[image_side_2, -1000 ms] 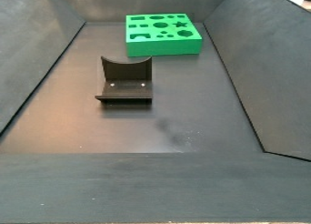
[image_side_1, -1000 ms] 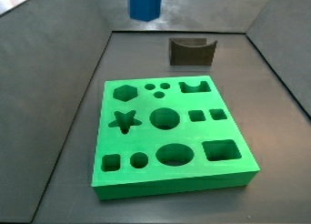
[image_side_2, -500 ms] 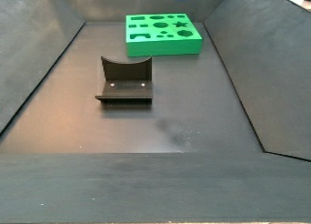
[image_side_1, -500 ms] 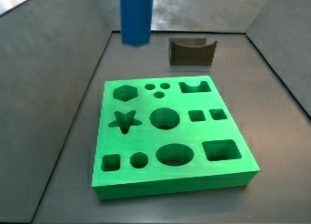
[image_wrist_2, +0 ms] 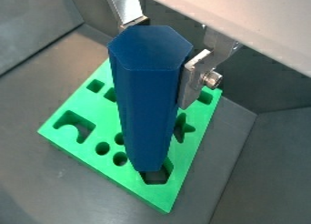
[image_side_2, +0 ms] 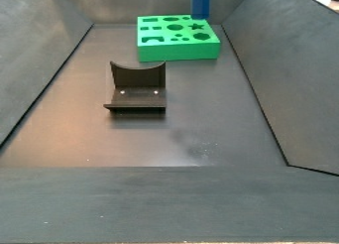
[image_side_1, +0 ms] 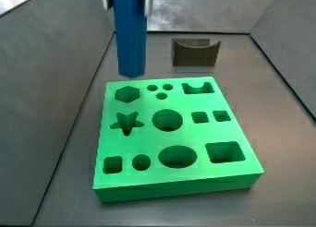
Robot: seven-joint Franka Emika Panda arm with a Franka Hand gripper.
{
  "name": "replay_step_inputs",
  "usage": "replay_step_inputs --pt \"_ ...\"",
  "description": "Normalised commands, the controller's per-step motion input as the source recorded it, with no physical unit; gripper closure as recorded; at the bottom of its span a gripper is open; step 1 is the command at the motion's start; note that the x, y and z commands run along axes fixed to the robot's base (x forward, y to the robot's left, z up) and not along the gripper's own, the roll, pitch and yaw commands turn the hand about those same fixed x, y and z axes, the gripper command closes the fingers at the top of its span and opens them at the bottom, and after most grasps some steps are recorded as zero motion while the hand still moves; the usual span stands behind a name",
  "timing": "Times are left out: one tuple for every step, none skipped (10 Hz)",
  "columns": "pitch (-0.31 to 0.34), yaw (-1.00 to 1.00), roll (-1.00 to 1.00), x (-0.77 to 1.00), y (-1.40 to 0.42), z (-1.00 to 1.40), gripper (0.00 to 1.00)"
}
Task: Pick up the hexagon object. Move up. Place the hexagon object on the fixture. Regrasp the hexagon object. Move to above the board. Insert the hexagon object.
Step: Insert the hexagon object.
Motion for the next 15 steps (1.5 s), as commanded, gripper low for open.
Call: replay_step_inputs --pt "0.000 0.00 -0.06 0.00 0.00 -0.43 1.00" --pt "0.000 0.00 -0.09 0.00 0.00 -0.40 1.00" --pt "0.000 0.00 -0.07 0.00 0.00 -0.42 1.00" --pt "0.000 0.00 -0.05 0.00 0.00 -0.44 1.00" --pt "0.000 0.00 0.00 0.00 0.00 -0.46 1.00" --pt "0.000 0.00 0.00 -0.02 0.00 -0.49 1.00" --pt "0.000 0.00 0.00 -0.11 0.00 -0.49 1.00" --pt "0.000 0.00 0.00 -0.15 0.00 -0.48 1.00" --pt "0.000 0.00 0.00 -0.21 0.00 -0.49 1.00" --pt "0.000 0.00 0.00 -0.25 0.00 -0.49 1.00" --pt "0.000 0.00 -0.01 -0.25 0.00 -0.51 1.00" --pt "0.000 0.00 -0.05 -0.17 -0.02 -0.51 1.00" --pt "-0.059 0.00 -0.16 0.00 -0.07 -0.55 1.00" --pt "-0.073 0.03 -0.21 0.04 -0.09 -0.53 1.00" --pt "-0.084 0.04 -0.22 0.14 -0.09 -0.51 1.00"
